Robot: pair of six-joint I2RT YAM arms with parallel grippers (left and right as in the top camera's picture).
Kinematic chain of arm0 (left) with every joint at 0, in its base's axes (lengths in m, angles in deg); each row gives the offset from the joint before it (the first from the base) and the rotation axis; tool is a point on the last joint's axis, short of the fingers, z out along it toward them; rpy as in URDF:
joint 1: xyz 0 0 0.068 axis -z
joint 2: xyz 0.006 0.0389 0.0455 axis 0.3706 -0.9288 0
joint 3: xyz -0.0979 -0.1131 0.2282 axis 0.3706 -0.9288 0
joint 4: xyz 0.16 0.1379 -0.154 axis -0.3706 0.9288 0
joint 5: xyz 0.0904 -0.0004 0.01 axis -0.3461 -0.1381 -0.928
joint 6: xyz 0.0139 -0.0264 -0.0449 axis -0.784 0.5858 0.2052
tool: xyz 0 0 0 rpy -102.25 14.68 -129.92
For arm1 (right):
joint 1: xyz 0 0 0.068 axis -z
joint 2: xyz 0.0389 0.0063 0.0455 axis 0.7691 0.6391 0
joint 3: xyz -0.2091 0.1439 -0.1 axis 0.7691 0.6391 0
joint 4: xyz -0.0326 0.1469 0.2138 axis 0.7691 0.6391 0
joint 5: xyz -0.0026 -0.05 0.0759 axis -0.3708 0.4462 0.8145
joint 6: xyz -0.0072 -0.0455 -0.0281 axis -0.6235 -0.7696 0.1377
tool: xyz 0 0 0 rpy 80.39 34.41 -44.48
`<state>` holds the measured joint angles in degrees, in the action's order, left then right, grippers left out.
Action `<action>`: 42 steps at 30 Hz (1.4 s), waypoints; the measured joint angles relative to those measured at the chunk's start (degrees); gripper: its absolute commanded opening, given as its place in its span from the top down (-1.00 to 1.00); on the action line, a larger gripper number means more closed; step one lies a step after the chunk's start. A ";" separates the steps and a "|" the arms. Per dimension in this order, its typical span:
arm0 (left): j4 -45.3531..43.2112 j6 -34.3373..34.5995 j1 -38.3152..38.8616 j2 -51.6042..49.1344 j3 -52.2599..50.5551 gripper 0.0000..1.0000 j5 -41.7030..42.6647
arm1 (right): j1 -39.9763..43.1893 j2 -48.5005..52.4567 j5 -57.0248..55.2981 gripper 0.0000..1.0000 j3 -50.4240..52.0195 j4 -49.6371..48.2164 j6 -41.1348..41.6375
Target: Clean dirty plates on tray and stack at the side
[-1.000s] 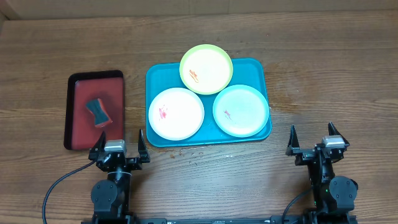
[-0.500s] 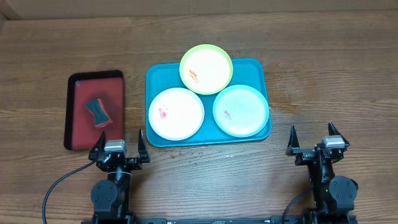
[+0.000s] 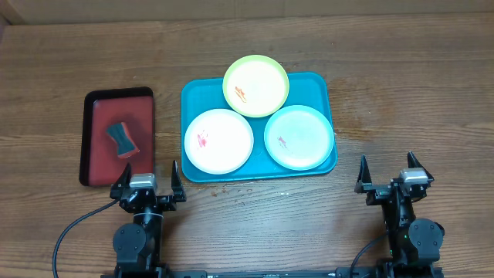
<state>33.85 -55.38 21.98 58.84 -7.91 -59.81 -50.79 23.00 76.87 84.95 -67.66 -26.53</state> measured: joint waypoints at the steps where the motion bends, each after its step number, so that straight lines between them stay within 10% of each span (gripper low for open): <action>1: 0.00 -0.02 -0.02 0.00 0.00 -1.00 0.00 | 0.00 0.00 0.00 -1.00 0.00 0.00 -0.02; 42: -0.90 -0.15 -0.02 0.00 0.00 -1.00 -0.31 | 0.00 0.00 0.00 -1.00 0.00 0.00 0.02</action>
<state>32.95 -55.53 21.96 58.84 -7.91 -60.11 -50.79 23.00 76.87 84.95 -67.66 -26.51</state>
